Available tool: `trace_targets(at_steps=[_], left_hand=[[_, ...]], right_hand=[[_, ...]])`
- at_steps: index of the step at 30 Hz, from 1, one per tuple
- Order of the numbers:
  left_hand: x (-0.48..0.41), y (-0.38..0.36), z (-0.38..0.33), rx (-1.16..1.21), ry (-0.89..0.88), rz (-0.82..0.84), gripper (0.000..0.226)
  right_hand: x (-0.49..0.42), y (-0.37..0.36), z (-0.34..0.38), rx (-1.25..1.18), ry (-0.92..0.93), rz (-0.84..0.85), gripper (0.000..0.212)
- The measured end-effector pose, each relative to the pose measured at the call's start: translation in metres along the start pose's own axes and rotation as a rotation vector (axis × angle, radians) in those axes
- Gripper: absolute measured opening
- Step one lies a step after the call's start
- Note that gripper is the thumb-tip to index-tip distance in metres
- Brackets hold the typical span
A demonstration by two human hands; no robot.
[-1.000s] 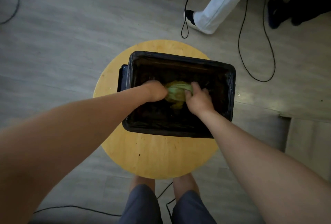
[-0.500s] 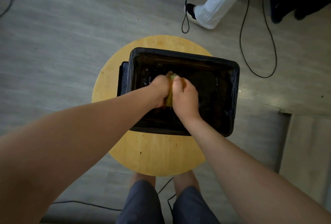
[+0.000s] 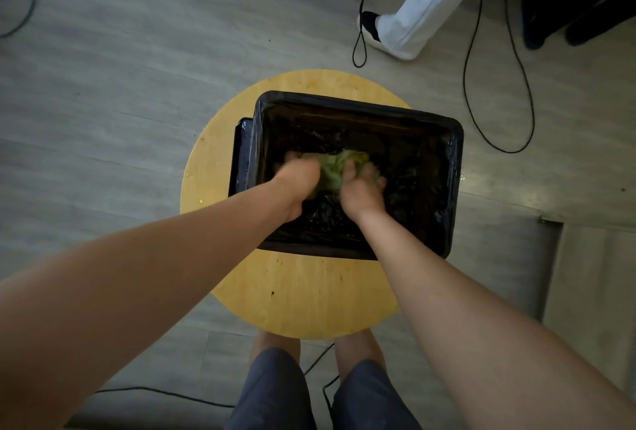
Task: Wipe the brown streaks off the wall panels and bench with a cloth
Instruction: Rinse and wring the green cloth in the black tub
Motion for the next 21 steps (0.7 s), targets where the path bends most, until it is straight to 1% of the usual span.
trace_targets(at_steps=[1, 2, 4, 5, 7, 9, 10, 12, 13, 15, 17, 19, 21], left_hand=[[0.004, -0.005, 0.002, 0.053, 0.068, 0.089, 0.031], [0.008, -0.008, 0.003, 0.109, 0.116, 0.141, 0.035], [0.011, -0.008, -0.001, 0.234, 0.137, 0.143, 0.04], [0.007, -0.006, -0.003, 0.275, 0.128, 0.118, 0.04], [0.007, -0.003, -0.006, 0.288, 0.13, 0.061, 0.037], [0.009, -0.002, -0.007, 0.262, 0.158, 0.019, 0.031], [0.01, -0.003, -0.006, 0.243, 0.177, 0.02, 0.032], [0.017, -0.005, -0.005, 0.214, 0.221, 0.089, 0.039], [0.021, -0.007, -0.006, 0.197, 0.226, 0.131, 0.04], [0.028, -0.011, -0.007, 0.215, 0.22, 0.219, 0.041], [0.029, -0.017, -0.008, 0.241, 0.149, 0.243, 0.039], [0.03, -0.019, -0.005, 0.243, 0.064, 0.232, 0.031], [0.035, -0.018, -0.005, 0.224, 0.03, 0.26, 0.026]], right_hand=[[0.003, -0.004, 0.004, -0.03, 0.06, 0.086, 0.054], [0.008, -0.005, 0.009, -0.041, 0.12, 0.15, 0.048], [0.021, -0.004, 0.016, -0.086, 0.214, 0.186, 0.038], [0.03, -0.003, 0.018, -0.15, 0.248, 0.173, 0.033], [0.053, 0.003, 0.025, -0.296, 0.343, 0.088, 0.028], [0.073, 0.007, 0.036, -0.365, 0.472, 0.037, 0.033], [0.079, 0.007, 0.041, -0.353, 0.523, 0.029, 0.034], [0.081, 0.005, 0.049, -0.24, 0.601, -0.033, 0.036], [0.078, 0.005, 0.051, -0.168, 0.615, -0.099, 0.038], [0.066, 0.004, 0.047, -0.015, 0.625, -0.255, 0.051], [0.047, 0.006, 0.035, 0.176, 0.615, -0.359, 0.062], [0.025, 0.016, 0.019, 0.306, 0.508, -0.34, 0.06], [0.003, 0.032, 0.0, 0.315, 0.33, -0.249, 0.054]])
Point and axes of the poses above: each hand's wrist, its own x-axis away from the middle knuckle, its own y-axis out of the back of the hand, z = x × y, the point moved 3 cm from there along -x, towards the middle knuckle, and after that the axes turned 9 degrees about y, right-handed, at the moved point
